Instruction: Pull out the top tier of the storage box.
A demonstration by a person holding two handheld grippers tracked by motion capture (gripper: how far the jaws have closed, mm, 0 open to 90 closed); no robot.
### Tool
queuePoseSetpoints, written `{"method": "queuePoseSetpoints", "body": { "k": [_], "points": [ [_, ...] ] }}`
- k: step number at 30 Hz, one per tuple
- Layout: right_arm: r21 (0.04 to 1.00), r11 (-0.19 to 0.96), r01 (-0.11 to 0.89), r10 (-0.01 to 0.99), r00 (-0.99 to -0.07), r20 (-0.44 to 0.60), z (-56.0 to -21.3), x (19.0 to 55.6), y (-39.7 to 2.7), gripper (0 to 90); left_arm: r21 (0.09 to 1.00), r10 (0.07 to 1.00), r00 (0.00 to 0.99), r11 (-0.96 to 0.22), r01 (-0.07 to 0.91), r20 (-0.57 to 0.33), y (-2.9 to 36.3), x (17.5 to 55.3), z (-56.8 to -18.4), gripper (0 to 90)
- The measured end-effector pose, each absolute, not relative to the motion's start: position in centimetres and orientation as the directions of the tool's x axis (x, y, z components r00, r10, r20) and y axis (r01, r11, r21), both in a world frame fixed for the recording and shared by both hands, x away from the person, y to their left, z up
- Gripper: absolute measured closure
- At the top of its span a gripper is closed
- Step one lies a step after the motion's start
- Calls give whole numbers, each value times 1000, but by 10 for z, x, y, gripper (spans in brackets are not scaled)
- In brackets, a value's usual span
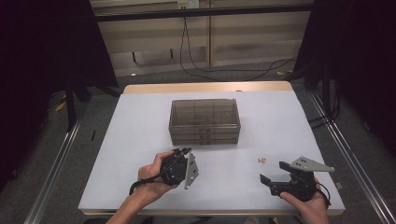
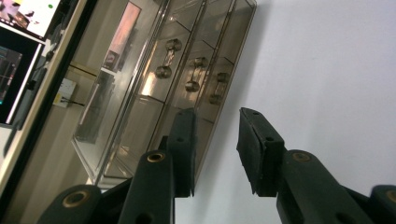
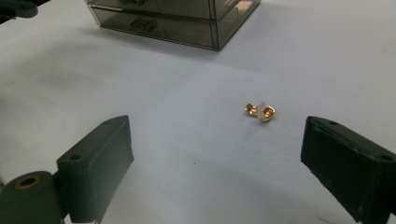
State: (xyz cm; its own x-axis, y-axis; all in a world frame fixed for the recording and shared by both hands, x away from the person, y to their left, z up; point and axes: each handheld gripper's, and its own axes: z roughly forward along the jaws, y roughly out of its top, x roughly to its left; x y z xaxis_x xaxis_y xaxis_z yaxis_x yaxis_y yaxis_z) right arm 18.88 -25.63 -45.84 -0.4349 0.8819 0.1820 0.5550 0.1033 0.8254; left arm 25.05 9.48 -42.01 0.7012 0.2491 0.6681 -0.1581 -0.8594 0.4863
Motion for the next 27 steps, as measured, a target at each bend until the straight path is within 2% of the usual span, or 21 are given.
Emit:
{"method": "queuePoseSetpoints", "body": {
  "k": [16, 19, 21, 24, 25, 26, 27],
  "points": [
    [822, 110, 559, 879, -440, 182, -459, 189, -256, 89, 351, 179, 602, -919, -179, 778, 80, 260, -425, 708],
    [822, 111, 558, 879, -442, 182, -458, 189, -255, 89, 323, 167, 575, -929, -180, 801, 76, 263, -427, 708],
    [822, 112, 559, 878, -443, 182, -458, 189, -255, 91, 270, 134, 524, -944, -192, 841, 70, 266, -431, 711],
    [821, 112, 559, 878, -444, 182, -458, 189, -255, 91, 258, 128, 519, -948, -185, 845, 66, 268, -433, 738],
    [821, 113, 559, 877, -445, 182, -458, 189, -255, 91, 234, 126, 476, -956, -176, 870, 63, 268, -437, 743],
    [821, 114, 559, 877, -446, 182, -458, 189, -255, 91, 212, 100, 482, -960, -185, 871, 61, 270, -436, 744],
    [820, 115, 560, 876, -446, 182, -458, 189, -255, 91, 223, 112, 475, -957, -184, 873, 60, 270, -438, 743]
  ]
}}
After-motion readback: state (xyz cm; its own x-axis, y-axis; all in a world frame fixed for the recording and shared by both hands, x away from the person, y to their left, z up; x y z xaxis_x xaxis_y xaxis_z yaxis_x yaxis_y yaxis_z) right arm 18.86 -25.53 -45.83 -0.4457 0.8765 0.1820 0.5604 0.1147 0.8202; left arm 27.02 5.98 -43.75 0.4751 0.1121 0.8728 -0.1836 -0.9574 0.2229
